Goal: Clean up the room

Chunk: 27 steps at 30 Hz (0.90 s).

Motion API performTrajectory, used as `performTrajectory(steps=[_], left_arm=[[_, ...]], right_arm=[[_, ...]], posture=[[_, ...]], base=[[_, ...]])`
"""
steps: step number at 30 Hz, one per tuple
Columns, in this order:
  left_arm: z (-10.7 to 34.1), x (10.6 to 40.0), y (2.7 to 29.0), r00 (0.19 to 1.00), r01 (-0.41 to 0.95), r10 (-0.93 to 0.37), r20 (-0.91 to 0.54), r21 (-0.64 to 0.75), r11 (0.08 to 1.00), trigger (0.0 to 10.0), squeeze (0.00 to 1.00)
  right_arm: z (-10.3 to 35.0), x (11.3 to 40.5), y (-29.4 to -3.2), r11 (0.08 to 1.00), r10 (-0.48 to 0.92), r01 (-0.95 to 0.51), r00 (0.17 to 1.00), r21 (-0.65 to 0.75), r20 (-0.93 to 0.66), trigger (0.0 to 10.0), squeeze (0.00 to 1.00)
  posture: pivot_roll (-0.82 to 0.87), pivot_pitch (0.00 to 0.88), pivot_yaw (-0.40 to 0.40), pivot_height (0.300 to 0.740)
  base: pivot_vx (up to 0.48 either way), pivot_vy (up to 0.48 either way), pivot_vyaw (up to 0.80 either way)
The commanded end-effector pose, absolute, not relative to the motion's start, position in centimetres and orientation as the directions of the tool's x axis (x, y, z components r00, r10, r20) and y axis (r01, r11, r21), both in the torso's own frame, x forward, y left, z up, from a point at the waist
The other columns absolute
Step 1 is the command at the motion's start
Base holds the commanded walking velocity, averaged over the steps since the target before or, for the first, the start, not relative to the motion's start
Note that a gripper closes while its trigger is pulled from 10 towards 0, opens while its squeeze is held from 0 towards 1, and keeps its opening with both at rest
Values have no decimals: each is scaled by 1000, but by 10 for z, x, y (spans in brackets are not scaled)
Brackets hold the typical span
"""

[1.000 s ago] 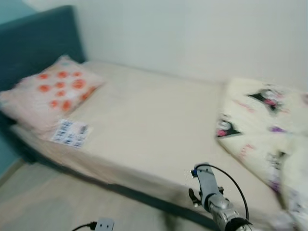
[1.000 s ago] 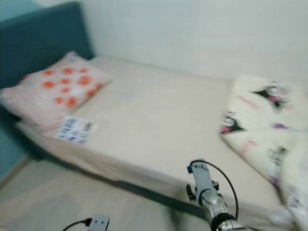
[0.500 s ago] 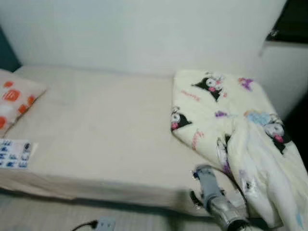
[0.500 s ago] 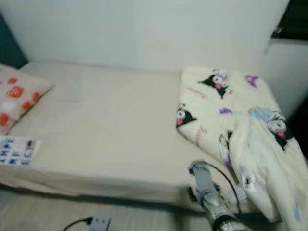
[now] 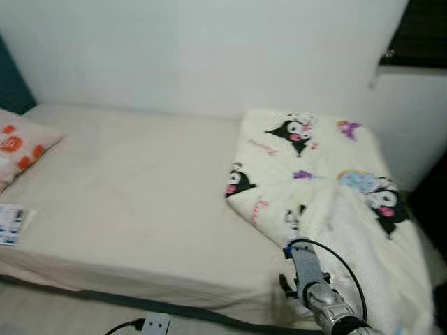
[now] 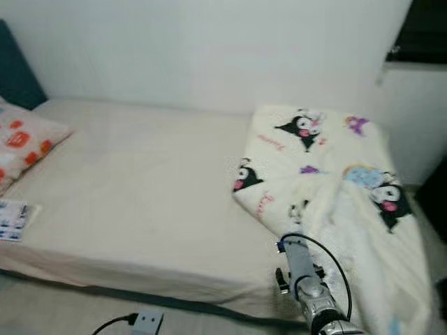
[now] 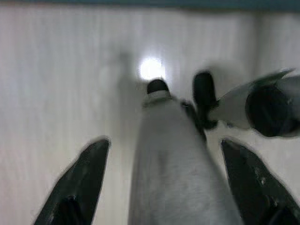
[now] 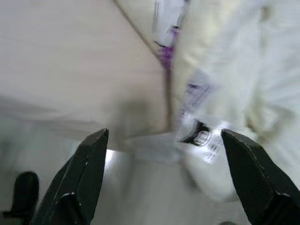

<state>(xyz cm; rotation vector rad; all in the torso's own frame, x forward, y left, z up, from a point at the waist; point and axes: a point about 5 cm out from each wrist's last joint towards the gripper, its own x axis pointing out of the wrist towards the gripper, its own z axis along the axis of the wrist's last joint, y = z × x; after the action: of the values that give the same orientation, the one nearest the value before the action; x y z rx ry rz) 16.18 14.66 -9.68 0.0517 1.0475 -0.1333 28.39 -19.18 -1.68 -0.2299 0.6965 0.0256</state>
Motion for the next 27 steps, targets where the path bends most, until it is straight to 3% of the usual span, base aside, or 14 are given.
performTrajectory(steps=[1,13,27], left_arm=[[-100,154,146,466,131,-87,-881,-29,991,10000,0],[-100,154,148,465,132,-86,-881,-27,991,10000,0],[-101,153,150,468,118,-69,-881,-15,993,10000,0]], right_arm=[[-21,279,-193,975,-56,-100,755,-199,-654,10000,0],[-22,278,-192,976,-56,-98,755,-197,-653,10000,0],[-22,278,-192,975,-56,-99,755,-199,-653,10000,0]], posture=[[-117,77,-31,740],[-116,82,-28,740],[-117,81,-31,740]], base=[[0,-480,0],[0,-480,0],[0,0,0]])
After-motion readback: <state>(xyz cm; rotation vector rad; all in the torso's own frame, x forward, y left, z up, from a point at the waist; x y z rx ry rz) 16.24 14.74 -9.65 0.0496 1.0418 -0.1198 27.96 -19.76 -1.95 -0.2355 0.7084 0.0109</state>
